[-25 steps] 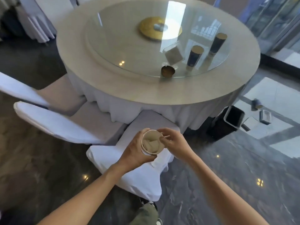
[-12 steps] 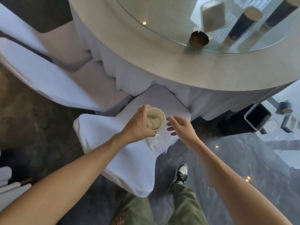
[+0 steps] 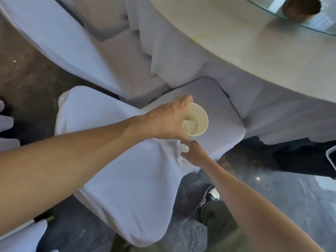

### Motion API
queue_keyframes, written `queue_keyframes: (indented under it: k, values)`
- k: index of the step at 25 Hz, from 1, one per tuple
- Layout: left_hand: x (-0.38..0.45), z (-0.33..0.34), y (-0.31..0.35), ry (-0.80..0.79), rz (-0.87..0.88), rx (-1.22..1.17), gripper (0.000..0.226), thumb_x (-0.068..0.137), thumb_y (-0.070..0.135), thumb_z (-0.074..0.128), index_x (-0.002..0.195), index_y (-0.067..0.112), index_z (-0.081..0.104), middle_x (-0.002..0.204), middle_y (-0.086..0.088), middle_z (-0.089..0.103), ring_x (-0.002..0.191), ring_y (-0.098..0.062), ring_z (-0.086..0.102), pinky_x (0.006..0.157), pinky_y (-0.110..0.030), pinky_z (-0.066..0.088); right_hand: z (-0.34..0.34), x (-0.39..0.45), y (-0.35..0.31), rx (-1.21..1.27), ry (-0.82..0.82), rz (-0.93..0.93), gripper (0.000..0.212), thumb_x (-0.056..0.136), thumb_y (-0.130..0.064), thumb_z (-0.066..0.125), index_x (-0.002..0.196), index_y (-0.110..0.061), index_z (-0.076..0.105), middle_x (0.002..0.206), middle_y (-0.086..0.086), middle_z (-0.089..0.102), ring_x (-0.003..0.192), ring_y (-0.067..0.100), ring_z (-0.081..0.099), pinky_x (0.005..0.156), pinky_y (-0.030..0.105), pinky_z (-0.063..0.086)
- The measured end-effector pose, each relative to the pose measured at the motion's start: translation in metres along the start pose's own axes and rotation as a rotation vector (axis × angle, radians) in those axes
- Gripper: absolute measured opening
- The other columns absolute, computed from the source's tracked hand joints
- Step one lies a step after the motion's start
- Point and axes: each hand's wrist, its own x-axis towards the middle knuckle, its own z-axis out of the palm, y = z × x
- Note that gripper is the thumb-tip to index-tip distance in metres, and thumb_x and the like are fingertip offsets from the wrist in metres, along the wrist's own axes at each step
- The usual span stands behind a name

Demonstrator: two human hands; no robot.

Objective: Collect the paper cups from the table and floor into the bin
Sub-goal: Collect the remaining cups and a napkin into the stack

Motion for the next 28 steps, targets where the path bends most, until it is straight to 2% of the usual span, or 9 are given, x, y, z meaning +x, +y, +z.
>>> queue_keyframes:
  k: [2, 4, 6, 9, 13, 16, 20, 24, 28]
  values:
    - [0.002, 0.002, 0.0, -0.003, 0.006, 0.008, 0.075, 0.068, 0.034, 0.089, 0.122, 0.016, 0.041, 0.119, -0.001, 0.053, 0.101, -0.027, 0.061, 0.08, -0.045, 0.056, 0.023, 0.019, 0.015, -0.101, -0.089, -0.042, 0.077, 0.095, -0.02, 0.058, 0.161, -0.028, 0.02, 0.167, 0.011, 0.016, 0.147, 0.037, 0.036, 0.11, 0.044, 0.041]
    - [0.005, 0.003, -0.004, 0.022, -0.024, 0.014, 0.073, 0.068, 0.032, 0.089, 0.121, 0.016, 0.042, 0.115, 0.0, 0.055, 0.099, -0.024, 0.06, 0.078, -0.044, 0.056, 0.041, 0.031, 0.03, -0.143, -0.107, -0.038, 0.084, 0.094, -0.014, 0.058, 0.163, -0.024, 0.011, 0.162, 0.012, 0.022, 0.145, 0.038, 0.037, 0.107, 0.044, 0.042]
    - [0.005, 0.004, -0.008, 0.049, -0.068, 0.003, 0.074, 0.068, 0.031, 0.09, 0.123, 0.017, 0.043, 0.114, 0.003, 0.055, 0.097, -0.021, 0.059, 0.074, -0.039, 0.055, 0.052, 0.037, 0.044, -0.187, -0.066, -0.023, 0.067, 0.093, -0.01, 0.054, 0.156, -0.019, 0.031, 0.143, 0.013, 0.04, 0.129, 0.038, 0.051, 0.1, 0.044, 0.048]
    - [-0.001, 0.009, -0.002, 0.079, -0.083, -0.017, 0.077, 0.07, 0.033, 0.09, 0.128, 0.019, 0.041, 0.12, 0.004, 0.053, 0.1, -0.021, 0.058, 0.076, -0.037, 0.055, 0.039, 0.02, 0.05, -0.178, 0.04, -0.008, 0.033, 0.098, -0.014, 0.049, 0.129, -0.008, 0.059, 0.124, 0.011, 0.054, 0.115, 0.033, 0.06, 0.093, 0.039, 0.051]
    - [-0.015, 0.01, 0.034, 0.071, -0.102, -0.04, 0.084, 0.07, 0.033, 0.089, 0.136, 0.02, 0.038, 0.134, -0.001, 0.049, 0.107, -0.028, 0.061, 0.088, -0.044, 0.055, -0.043, -0.048, 0.025, 0.204, 0.311, 0.013, 0.018, 0.095, -0.026, 0.062, 0.097, -0.009, 0.058, 0.092, 0.006, 0.062, 0.083, 0.03, 0.059, 0.067, 0.036, 0.041]
    - [-0.023, 0.003, 0.071, 0.106, -0.161, -0.152, 0.087, 0.067, 0.034, 0.091, 0.135, 0.024, 0.038, 0.134, 0.001, 0.048, 0.112, -0.026, 0.06, 0.091, -0.043, 0.055, -0.12, -0.106, 0.008, 0.427, 0.429, -0.052, 0.008, 0.077, -0.018, 0.059, 0.075, -0.01, 0.056, 0.077, 0.013, 0.067, 0.07, 0.031, 0.063, 0.061, 0.044, 0.053]
    - [-0.032, -0.013, 0.132, 0.165, -0.171, -0.287, 0.089, 0.067, 0.033, 0.094, 0.138, 0.029, 0.04, 0.136, 0.005, 0.049, 0.117, -0.019, 0.058, 0.094, -0.041, 0.056, -0.216, -0.2, -0.005, 0.668, 0.518, -0.121, 0.016, 0.074, -0.025, 0.067, 0.089, -0.025, 0.059, 0.093, 0.008, 0.069, 0.081, 0.026, 0.069, 0.07, 0.045, 0.061]
    - [-0.024, -0.025, 0.195, 0.217, -0.198, -0.367, 0.092, 0.06, 0.038, 0.093, 0.137, 0.036, 0.042, 0.134, 0.009, 0.05, 0.118, -0.016, 0.058, 0.092, -0.041, 0.059, -0.293, -0.279, -0.007, 0.934, 0.556, -0.316, 0.019, 0.086, -0.001, 0.07, 0.098, -0.013, 0.064, 0.085, 0.001, 0.07, 0.076, 0.015, 0.07, 0.069, 0.035, 0.064]
    - [0.001, -0.04, 0.27, 0.29, -0.17, -0.406, 0.074, 0.054, 0.031, 0.086, 0.12, 0.031, 0.053, 0.113, 0.006, 0.063, 0.097, -0.016, 0.066, 0.073, -0.037, 0.062, -0.343, -0.32, 0.014, 0.75, 0.498, -0.431, 0.023, 0.082, -0.015, 0.079, 0.102, -0.016, 0.067, 0.088, 0.005, 0.073, 0.079, 0.017, 0.07, 0.073, 0.04, 0.058]
